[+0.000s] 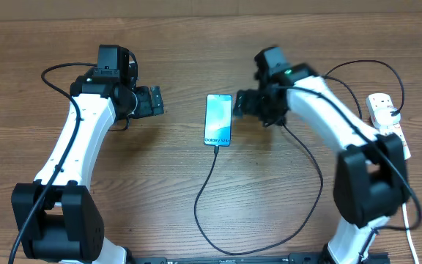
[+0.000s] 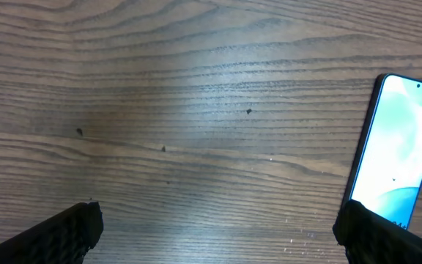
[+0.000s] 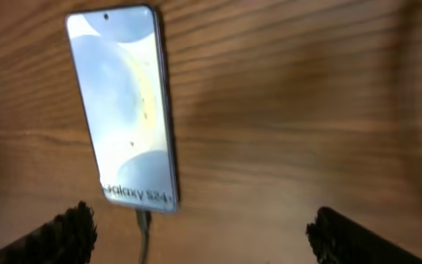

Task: Plug charger to phone and switch on socket
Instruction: 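Release the phone and lift the right gripper away, then move the right gripper over to the white power strip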

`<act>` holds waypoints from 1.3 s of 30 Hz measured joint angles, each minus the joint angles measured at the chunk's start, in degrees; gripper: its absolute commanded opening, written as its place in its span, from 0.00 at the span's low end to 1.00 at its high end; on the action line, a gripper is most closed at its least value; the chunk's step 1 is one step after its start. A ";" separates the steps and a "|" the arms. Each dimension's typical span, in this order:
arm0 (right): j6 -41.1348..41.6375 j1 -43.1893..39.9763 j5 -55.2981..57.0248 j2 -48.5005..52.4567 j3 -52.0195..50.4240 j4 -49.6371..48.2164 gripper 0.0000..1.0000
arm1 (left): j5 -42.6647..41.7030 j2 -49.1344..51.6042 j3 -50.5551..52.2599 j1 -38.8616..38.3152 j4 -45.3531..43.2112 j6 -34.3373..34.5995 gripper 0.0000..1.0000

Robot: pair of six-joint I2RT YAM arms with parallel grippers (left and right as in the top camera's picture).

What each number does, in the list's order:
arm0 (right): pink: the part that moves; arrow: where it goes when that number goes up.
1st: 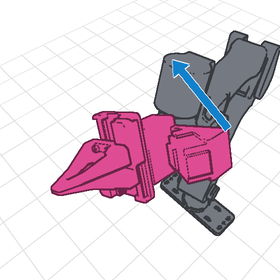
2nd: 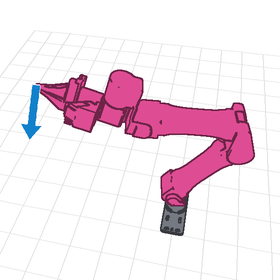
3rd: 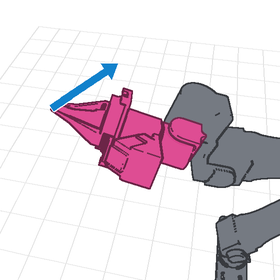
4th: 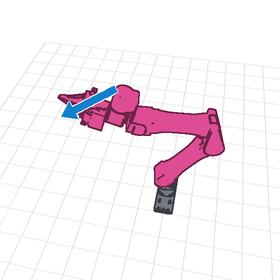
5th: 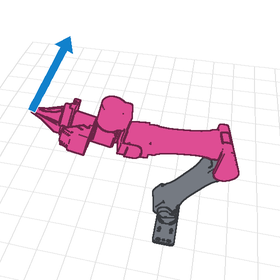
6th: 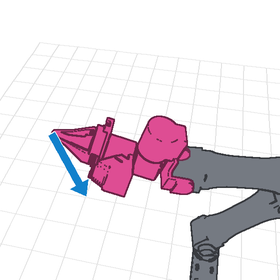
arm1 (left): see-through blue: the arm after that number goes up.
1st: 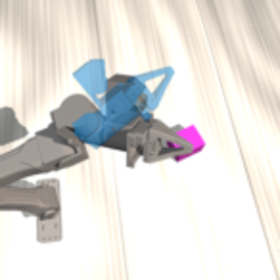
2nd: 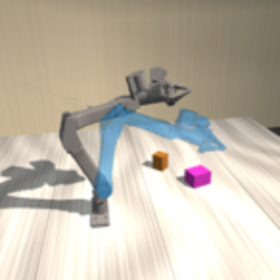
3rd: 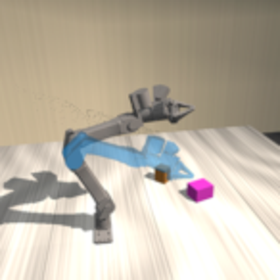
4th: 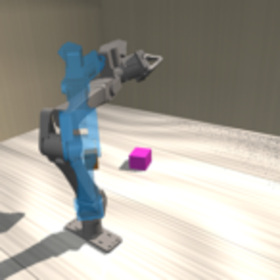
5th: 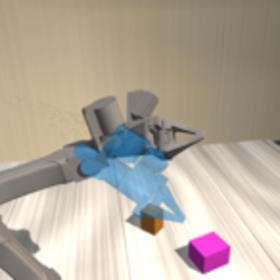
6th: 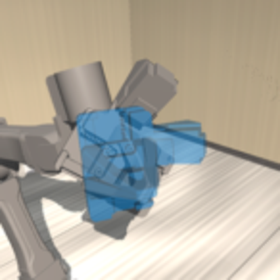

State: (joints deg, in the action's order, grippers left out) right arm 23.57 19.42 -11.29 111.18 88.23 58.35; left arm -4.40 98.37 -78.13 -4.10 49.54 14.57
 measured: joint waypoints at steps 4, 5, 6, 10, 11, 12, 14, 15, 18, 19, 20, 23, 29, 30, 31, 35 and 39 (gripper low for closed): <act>-0.11 -3.98 6.43 -3.93 5.86 13.86 1.00 | 0.02 0.00 0.00 0.02 -0.02 0.02 1.00; -0.02 -5.33 7.98 -4.52 6.62 16.26 1.00 | 0.02 0.00 0.00 0.00 -0.02 0.00 1.00; -0.09 -6.82 9.53 -4.96 6.99 18.23 1.00 | 0.02 0.00 0.00 0.00 0.00 0.00 1.00; -0.26 -14.95 14.21 -5.14 7.02 23.74 1.00 | 0.02 0.00 0.00 0.00 -0.02 0.02 1.00; -0.48 -17.31 14.95 -5.14 7.02 24.28 1.00 | 0.02 0.00 0.00 0.00 -0.02 0.00 0.99; -0.59 -19.52 15.54 -5.14 7.02 24.68 1.00 | 0.02 0.00 0.00 0.00 0.00 0.00 1.00; -0.87 -23.56 16.31 -5.14 7.02 24.98 1.00 | 0.02 0.00 0.00 0.00 0.00 0.00 1.00; -0.96 -25.31 16.55 -5.14 7.02 24.94 1.00 | 0.02 0.00 0.00 0.00 -0.02 0.00 1.00; -1.11 -31.01 17.42 -5.14 7.02 24.59 1.00 | 0.02 0.00 0.00 0.02 -0.02 0.00 1.00; -1.11 -33.05 17.73 -5.14 7.02 24.24 1.00 | 0.02 0.00 0.00 0.00 0.00 0.00 1.00; -1.14 -35.10 17.99 -5.14 7.02 23.85 1.00 | 0.02 0.00 0.00 0.00 -0.02 0.00 1.00; -1.14 -39.39 19.45 -5.14 7.02 22.99 1.00 | 0.02 0.00 0.00 0.00 -0.02 0.00 1.00; -1.14 -47.71 22.71 -5.14 7.02 18.62 1.00 | 0.02 0.00 0.00 0.00 0.00 0.00 1.00; -1.14 -48.98 22.93 -5.14 6.97 17.29 1.00 | 0.02 0.00 0.00 0.00 -0.02 0.02 1.00; -1.18 -50.14 23.12 -5.14 6.95 15.39 1.00 | 0.02 0.00 0.00 0.02 0.00 0.00 1.00; -1.20 -53.96 23.71 -5.14 5.95 9.42 1.00 | 0.02 0.00 0.00 0.00 -0.02 0.00 1.00; -1.16 -57.07 23.82 -5.14 3.10 4.74 1.00 | 0.02 0.00 0.00 0.00 -0.02 0.00 1.00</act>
State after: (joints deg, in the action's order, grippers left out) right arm 22.41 -37.65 12.53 106.04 91.33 63.09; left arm -4.38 98.37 -78.13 -4.10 49.52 14.57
